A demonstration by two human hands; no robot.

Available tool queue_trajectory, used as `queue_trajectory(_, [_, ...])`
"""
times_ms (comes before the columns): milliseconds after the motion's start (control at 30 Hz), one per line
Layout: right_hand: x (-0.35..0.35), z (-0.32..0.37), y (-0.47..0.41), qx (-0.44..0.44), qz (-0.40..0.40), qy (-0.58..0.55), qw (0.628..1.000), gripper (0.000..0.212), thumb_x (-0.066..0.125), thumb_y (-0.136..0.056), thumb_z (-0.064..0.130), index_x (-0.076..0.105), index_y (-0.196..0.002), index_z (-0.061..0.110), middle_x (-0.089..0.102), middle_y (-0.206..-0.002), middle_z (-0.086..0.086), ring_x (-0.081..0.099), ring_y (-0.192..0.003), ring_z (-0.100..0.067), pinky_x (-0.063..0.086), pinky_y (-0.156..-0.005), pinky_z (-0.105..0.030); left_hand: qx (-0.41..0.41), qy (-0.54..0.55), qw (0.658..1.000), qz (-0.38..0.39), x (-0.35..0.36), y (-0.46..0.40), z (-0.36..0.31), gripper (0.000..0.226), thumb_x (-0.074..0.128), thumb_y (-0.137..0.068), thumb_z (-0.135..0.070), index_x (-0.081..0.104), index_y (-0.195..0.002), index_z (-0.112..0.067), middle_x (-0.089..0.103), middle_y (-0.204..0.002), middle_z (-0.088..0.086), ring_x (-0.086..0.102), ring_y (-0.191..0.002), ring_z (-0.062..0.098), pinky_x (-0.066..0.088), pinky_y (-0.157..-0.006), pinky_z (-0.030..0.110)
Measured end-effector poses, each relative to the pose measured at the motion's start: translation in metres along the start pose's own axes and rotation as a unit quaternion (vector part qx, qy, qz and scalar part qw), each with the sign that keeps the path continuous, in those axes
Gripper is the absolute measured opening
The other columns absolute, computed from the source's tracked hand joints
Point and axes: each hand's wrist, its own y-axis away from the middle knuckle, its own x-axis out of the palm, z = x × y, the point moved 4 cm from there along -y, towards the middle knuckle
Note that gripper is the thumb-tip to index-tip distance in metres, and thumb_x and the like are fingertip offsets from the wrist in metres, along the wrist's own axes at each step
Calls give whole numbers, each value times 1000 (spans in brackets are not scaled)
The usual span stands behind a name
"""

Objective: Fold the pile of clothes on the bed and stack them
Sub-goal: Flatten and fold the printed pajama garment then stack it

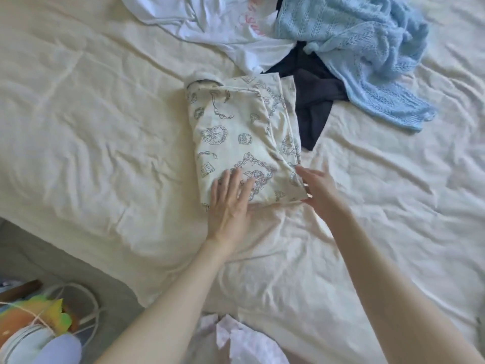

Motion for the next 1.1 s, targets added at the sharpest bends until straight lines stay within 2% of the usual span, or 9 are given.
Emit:
queue_trajectory(100, [1,0,-6,-43,-25,67,997,4,66,-80,5,65,-80,9,58,-78,-11,56,-76,-25,49,-72,-42,-31,-16,999,-18,-2,9,29,68,62,-76,10,45,-139,-10,31,-149,21,25,-138,42,21,-111,55])
queue_trajectory(267, [-11,10,-11,-159,-77,63,982,20,60,-81,7,62,-69,24,59,-66,5,54,-66,-14,45,-61,-31,-12,6,999,-47,3,17,47,70,52,-72,25,50,-134,-6,37,-144,25,32,-134,45,37,-106,49])
queue_trajectory(400, [-24,-15,-25,-113,-108,141,978,25,56,-84,5,57,-67,23,56,-68,5,53,-74,-17,41,-59,-26,26,-3,1000,-10,16,18,45,78,55,-62,30,53,-131,-5,41,-142,24,35,-131,48,34,-105,49])
queue_trajectory(500, [-20,-24,-36,-83,-112,191,972,15,55,-86,9,55,-74,17,54,-72,1,54,-79,-20,47,-64,-38,63,-58,995,41,24,17,45,70,70,-70,11,48,-135,-5,38,-144,24,32,-133,46,34,-107,52])
queue_trajectory(567, [-13,-25,-36,-80,-100,183,975,11,56,-88,22,52,-82,13,50,-71,1,51,-70,-20,43,-55,-36,64,-85,992,67,25,17,50,72,72,-76,-4,40,-141,-9,30,-149,20,25,-138,42,29,-112,50])
queue_trajectory(667, [-9,-28,-27,-61,-45,131,988,33,63,-86,39,57,-98,9,55,-80,-1,53,-70,-16,44,-58,-30,74,-86,991,75,21,13,61,75,55,-77,10,33,-144,-12,25,-152,18,20,-140,40,21,-115,49])
queue_trajectory(900, [-9,-38,-5,16,32,-6,999,19,62,-86,3,63,-104,-1,64,-103,-15,62,-94,-24,56,-78,-33,118,-49,992,21,3,14,72,72,61,-59,28,53,-127,7,46,-135,28,43,-124,49,41,-98,57])
queue_trajectory(1033, [-10,-51,21,37,46,-13,998,12,61,-87,1,59,-98,-1,62,-104,-13,64,-93,-24,57,-75,-32,84,32,995,29,-8,39,74,72,58,-66,27,46,-134,5,37,-144,23,33,-133,43,38,-104,51])
queue_trajectory(1100, [-15,-65,37,51,44,7,998,14,61,-87,0,58,-100,-3,62,-100,-11,64,-90,-22,56,-76,-32,98,29,994,37,-11,58,70,73,61,-63,27,48,-132,5,40,-141,23,35,-130,45,33,-110,39])
